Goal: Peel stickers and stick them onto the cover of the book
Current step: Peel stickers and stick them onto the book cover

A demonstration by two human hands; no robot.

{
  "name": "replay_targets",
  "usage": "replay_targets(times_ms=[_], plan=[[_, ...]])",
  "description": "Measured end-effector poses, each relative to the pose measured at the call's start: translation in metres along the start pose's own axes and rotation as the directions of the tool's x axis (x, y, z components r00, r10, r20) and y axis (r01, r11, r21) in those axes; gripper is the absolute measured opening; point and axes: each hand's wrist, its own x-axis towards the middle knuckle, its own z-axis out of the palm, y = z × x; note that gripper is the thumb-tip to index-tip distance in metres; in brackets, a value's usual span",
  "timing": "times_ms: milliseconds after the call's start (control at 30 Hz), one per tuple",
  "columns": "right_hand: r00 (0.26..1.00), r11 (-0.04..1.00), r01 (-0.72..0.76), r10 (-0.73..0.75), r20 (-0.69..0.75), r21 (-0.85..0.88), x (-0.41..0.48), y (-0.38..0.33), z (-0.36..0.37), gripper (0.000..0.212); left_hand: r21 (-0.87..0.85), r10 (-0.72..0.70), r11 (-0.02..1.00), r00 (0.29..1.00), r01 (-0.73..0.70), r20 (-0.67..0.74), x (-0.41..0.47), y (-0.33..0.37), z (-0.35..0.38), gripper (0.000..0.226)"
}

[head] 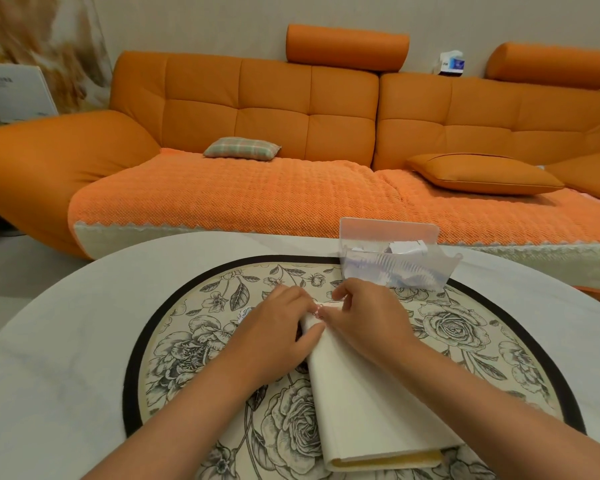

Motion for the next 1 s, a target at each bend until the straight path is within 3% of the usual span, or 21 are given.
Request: replay_targets(times_ms=[133,233,467,600,800,933,1000], plan=[[0.944,0.936,0.329,-0.331,0.000,-0.128,-0.013,0.012,0.002,0.029,0.033,0.007,0.999,0.999,-0.008,0.039,-0.004,0.001,-0.004,0.035],[0.891,0.868,0.454,-0.438,0.121,-0.202,-0.018,0.020,0.003,0.041,0.061,0.007,0.998,0.996,-0.012,0.092,-0.005,0.002,-0.007,0.039],[0.872,0.833,0.472,-0.396,0.287,-0.287,-0.020,0.019,-0.001,0.069,0.126,0.049,0.990,0.989,-0.067,0.141,-0.006,0.001,-0.008,0.040],[0.879,0.853,0.453,-0.379,0.289,-0.259,-0.014,0.020,0.004,0.059,0.105,0.034,0.993,0.986,-0.051,0.165,-0.010,0.003,-0.004,0.052],[0.880,0.852,0.457,-0.392,0.267,-0.256,-0.016,0.023,0.004,0.065,0.093,-0.022,0.996,0.989,0.009,0.145,-0.012,0.007,0.000,0.038],[0.883,0.866,0.449,-0.391,0.261,-0.219,-0.021,0.025,0.000,0.063,0.163,-0.039,0.986,0.992,0.019,0.123,-0.009,0.011,0.002,0.069],[0.884,0.871,0.447,-0.394,0.253,-0.204,-0.025,0.025,-0.002,0.063,0.219,-0.073,0.975,0.988,0.043,0.133,-0.005,0.014,0.003,0.073]])
